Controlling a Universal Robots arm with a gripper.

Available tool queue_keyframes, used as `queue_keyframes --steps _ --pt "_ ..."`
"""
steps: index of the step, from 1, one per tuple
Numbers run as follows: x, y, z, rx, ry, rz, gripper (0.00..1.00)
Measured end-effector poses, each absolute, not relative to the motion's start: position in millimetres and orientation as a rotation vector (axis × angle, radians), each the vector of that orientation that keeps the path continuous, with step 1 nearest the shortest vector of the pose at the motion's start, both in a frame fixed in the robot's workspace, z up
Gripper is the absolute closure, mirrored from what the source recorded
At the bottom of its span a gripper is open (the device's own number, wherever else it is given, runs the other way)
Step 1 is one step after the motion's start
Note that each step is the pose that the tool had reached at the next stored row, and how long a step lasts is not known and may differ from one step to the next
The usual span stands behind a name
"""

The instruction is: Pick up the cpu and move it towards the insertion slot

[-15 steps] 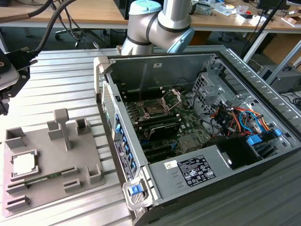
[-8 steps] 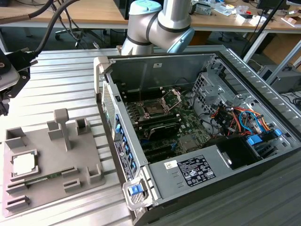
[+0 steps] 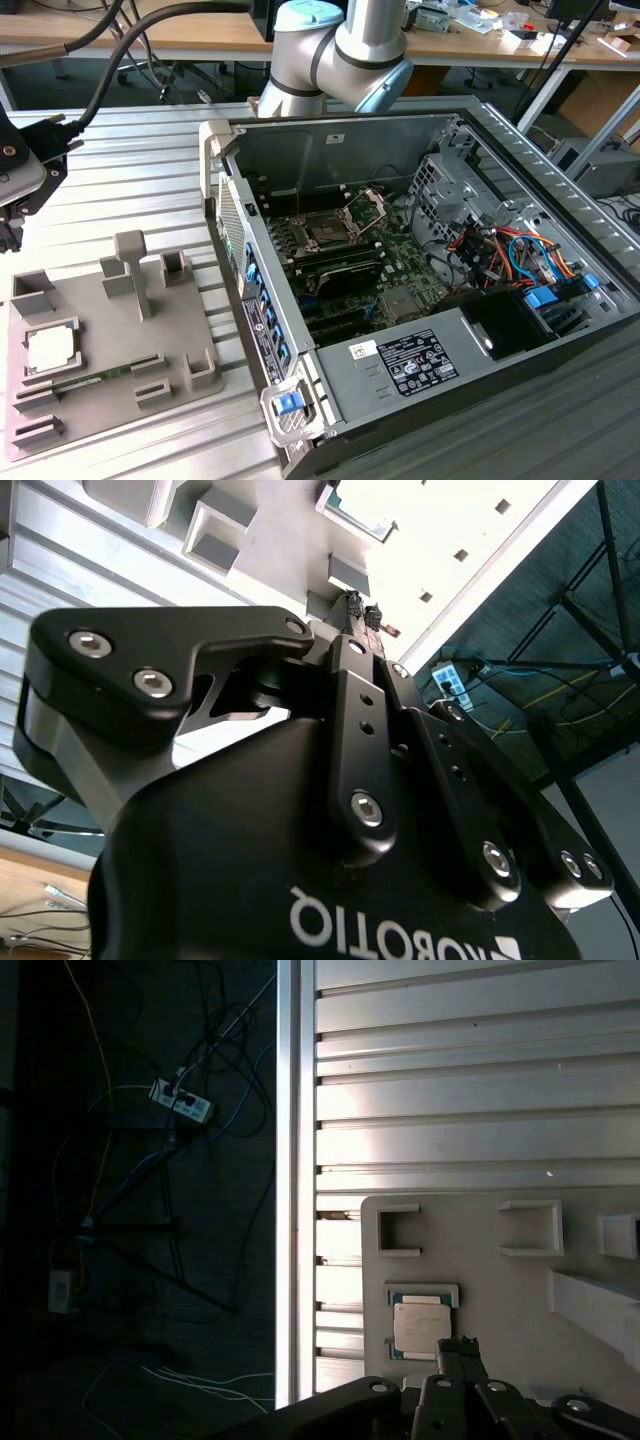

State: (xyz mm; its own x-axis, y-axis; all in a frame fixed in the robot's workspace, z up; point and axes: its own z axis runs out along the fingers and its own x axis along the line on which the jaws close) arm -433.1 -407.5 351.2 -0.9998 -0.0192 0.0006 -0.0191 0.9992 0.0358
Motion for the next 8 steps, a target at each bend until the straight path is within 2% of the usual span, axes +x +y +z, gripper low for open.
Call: queue_keyframes --steps 8 --pt "-433.2 -407.4 348.9 0.03 -3.14 -0.056 0.89"
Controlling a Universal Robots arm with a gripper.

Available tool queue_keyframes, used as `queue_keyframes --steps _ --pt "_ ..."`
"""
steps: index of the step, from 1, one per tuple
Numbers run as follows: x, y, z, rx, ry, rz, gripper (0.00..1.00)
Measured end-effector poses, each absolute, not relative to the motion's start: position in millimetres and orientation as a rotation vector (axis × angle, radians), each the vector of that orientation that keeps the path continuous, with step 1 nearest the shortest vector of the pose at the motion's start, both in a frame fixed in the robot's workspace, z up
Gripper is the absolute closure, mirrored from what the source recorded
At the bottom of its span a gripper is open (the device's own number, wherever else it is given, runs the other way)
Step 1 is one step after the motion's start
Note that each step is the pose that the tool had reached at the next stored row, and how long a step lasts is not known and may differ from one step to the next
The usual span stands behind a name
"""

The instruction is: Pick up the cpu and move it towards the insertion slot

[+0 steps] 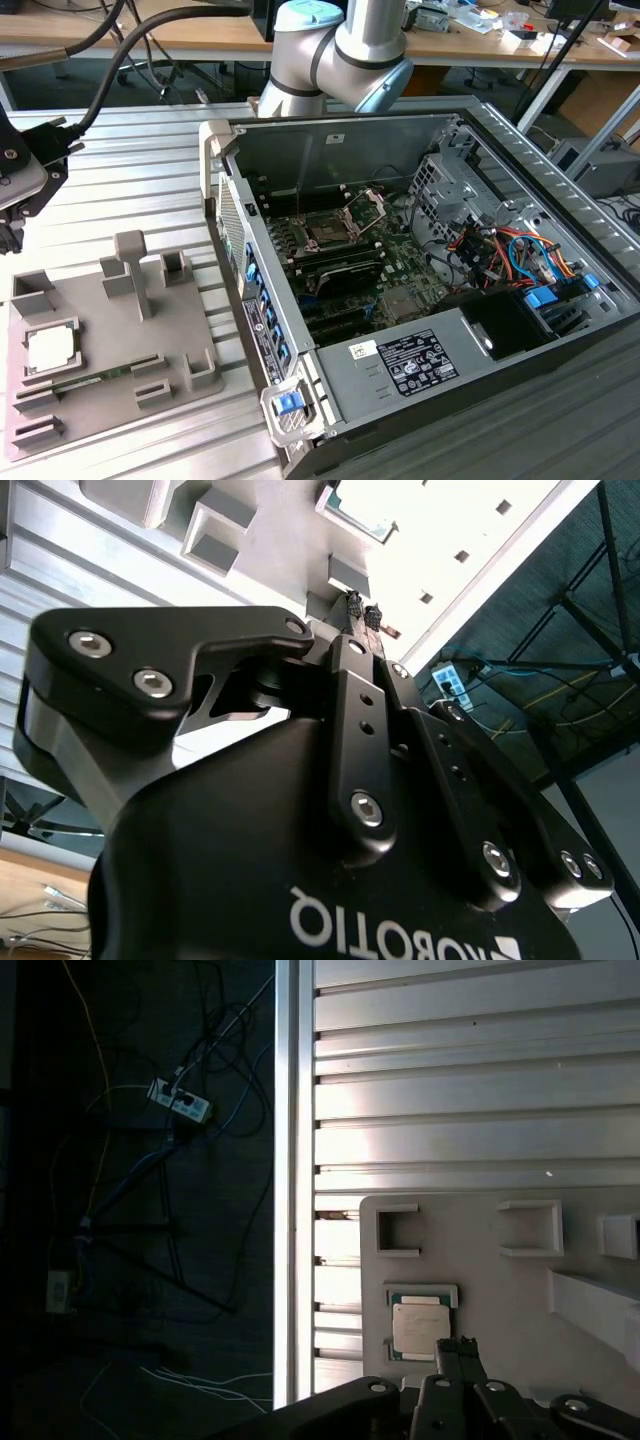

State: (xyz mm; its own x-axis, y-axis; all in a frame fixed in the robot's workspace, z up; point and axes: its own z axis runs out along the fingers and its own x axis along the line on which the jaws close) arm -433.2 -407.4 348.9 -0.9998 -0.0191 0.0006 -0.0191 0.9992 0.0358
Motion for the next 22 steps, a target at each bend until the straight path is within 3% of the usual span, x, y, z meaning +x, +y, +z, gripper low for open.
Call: queue_keyframes --steps 22 --pt "-433.2 -407.4 340.8 0.03 -3.14 -0.056 0.89"
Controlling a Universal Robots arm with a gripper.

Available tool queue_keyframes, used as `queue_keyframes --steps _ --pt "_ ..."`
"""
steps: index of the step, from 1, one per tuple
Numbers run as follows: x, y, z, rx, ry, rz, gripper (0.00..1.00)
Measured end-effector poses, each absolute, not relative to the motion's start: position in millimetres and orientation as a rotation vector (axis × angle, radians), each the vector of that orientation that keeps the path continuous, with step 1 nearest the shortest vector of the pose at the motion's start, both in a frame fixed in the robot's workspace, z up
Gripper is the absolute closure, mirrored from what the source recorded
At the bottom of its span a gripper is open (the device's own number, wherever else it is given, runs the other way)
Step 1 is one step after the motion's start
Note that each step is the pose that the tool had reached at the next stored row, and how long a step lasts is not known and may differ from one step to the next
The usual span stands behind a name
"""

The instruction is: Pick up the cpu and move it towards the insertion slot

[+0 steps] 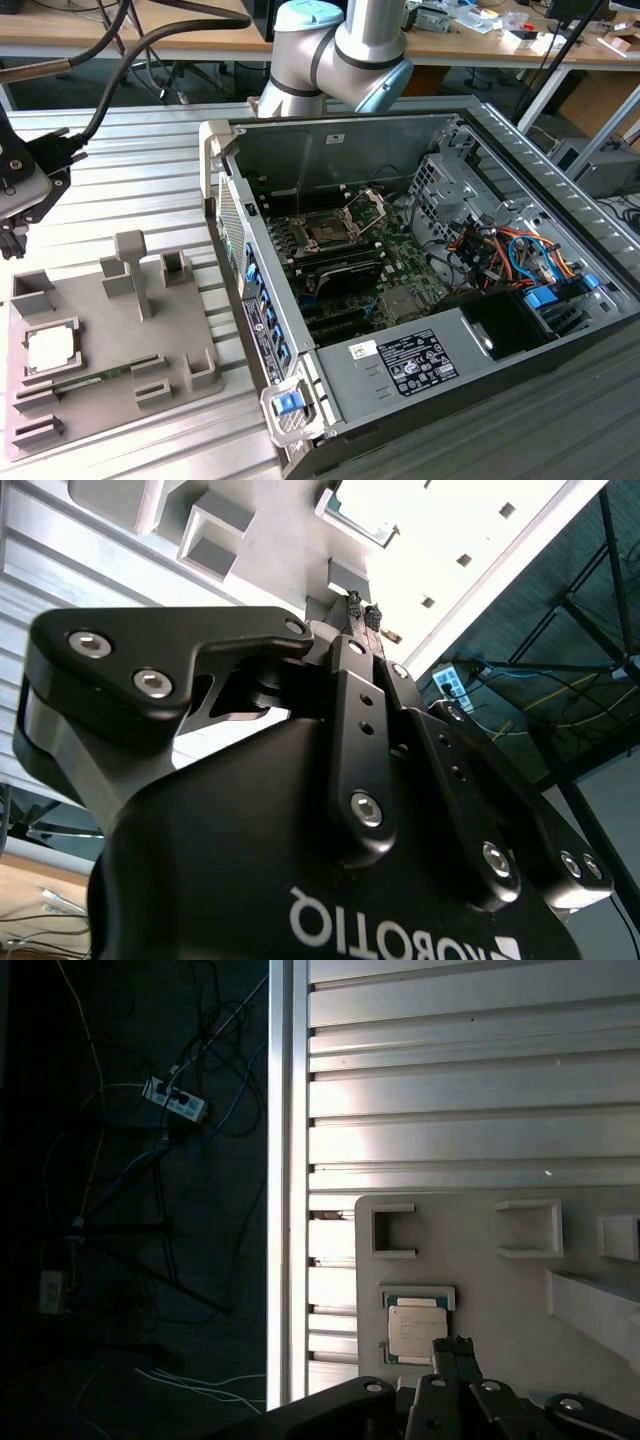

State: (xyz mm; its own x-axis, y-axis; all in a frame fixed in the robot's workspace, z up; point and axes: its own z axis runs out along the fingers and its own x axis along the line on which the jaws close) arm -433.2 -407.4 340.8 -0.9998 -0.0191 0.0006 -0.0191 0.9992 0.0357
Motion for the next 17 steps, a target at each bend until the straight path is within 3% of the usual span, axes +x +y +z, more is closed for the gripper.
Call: queue_keyframes --steps 17 --pt "-433.2 -407.4 337.4 0.03 -3.14 -0.056 0.89"
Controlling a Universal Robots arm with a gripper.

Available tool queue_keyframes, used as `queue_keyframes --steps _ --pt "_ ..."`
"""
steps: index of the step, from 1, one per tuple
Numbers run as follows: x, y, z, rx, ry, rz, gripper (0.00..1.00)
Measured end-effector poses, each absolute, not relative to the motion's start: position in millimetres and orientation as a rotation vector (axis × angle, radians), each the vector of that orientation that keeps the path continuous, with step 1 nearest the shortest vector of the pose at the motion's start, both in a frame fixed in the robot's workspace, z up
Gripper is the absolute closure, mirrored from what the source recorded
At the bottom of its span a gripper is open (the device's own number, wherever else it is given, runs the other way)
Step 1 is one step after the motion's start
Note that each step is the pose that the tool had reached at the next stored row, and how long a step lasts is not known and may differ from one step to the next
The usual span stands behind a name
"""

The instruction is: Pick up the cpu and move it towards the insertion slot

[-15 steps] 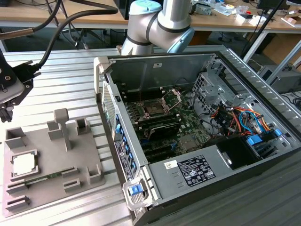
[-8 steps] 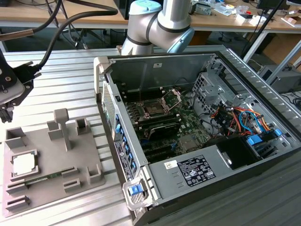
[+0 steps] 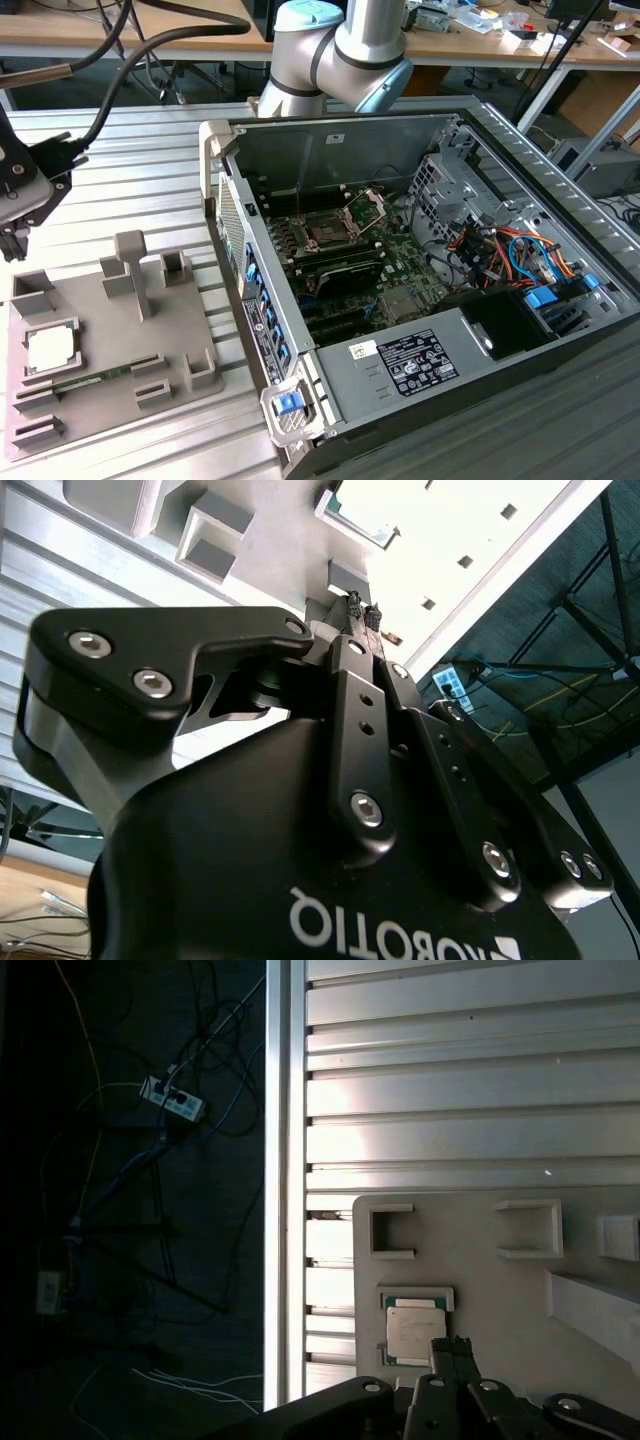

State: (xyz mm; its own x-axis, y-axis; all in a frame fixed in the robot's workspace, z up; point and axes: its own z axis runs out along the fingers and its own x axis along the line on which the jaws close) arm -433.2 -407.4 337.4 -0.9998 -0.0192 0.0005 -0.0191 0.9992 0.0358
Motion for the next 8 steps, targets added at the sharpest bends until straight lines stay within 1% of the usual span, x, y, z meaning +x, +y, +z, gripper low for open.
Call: queue_keyframes --steps 8 --pt "-433.2 -407.4 335.9 0.03 -3.14 -0.056 0.89"
